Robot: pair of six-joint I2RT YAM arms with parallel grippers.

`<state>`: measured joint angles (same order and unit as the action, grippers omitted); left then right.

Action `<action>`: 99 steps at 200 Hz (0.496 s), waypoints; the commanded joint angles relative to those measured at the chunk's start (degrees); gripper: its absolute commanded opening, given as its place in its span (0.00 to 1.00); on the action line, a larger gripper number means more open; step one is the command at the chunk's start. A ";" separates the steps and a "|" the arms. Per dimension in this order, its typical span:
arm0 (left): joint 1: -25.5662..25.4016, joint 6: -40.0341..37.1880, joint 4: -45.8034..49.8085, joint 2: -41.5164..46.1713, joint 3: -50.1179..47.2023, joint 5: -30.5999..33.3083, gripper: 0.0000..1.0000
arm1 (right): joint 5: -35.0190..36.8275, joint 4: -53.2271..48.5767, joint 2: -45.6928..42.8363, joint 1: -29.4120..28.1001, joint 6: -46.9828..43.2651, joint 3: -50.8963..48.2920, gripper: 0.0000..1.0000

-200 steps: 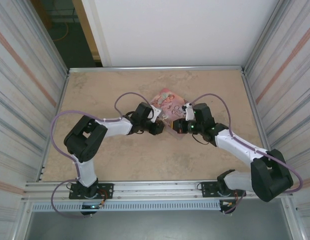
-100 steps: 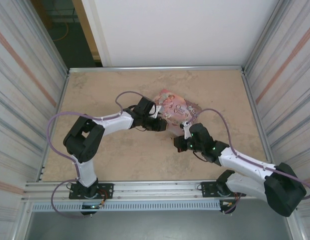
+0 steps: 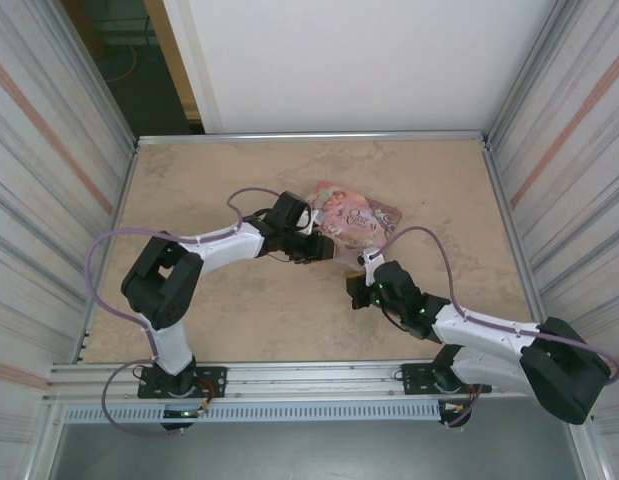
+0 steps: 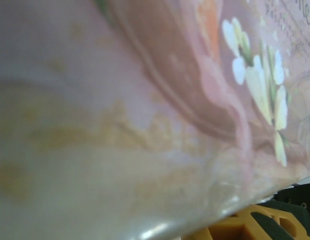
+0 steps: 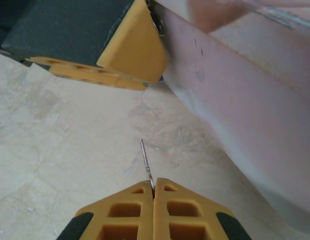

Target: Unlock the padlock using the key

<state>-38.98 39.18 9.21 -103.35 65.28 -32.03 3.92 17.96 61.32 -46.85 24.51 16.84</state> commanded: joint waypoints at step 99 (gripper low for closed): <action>0.40 4.15 -2.17 3.93 0.27 -2.69 0.16 | 3.89 13.20 9.96 -0.35 -1.24 1.52 0.00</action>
<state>-38.98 42.00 9.17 -103.13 65.25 -32.16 6.07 27.53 69.84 -46.92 23.44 16.88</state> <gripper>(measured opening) 0.251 0.055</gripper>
